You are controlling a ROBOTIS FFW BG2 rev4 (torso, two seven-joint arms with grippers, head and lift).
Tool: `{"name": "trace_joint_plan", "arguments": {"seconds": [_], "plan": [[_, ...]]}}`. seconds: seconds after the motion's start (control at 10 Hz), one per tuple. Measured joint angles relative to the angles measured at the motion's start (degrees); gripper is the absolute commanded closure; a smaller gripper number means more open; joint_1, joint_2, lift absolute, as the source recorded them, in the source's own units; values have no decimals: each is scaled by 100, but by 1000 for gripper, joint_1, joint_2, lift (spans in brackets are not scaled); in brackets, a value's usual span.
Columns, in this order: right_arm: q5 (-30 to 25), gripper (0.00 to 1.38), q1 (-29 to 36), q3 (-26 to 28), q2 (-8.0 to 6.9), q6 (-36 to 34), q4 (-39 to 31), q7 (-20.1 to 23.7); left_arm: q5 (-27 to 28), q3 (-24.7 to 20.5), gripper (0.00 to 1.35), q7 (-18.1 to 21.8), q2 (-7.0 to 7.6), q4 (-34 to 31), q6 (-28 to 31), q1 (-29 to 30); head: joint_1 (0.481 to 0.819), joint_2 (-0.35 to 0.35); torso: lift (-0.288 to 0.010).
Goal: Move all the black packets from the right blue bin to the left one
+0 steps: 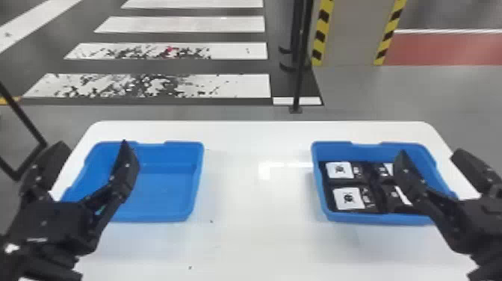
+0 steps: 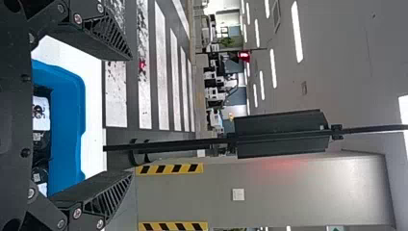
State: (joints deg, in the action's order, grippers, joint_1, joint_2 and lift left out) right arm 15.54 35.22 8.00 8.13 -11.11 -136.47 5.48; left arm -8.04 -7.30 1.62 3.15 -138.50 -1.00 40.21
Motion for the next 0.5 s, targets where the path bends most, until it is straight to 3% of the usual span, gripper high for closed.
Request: {"name": "trace_joint_plan", "arguments": {"seconds": [0.5], "plan": [[-16, 186, -4, -24, 13, -14, -61, 6, -14, 11, 217, 3, 1, 5, -66, 0, 695, 28, -140]]}}
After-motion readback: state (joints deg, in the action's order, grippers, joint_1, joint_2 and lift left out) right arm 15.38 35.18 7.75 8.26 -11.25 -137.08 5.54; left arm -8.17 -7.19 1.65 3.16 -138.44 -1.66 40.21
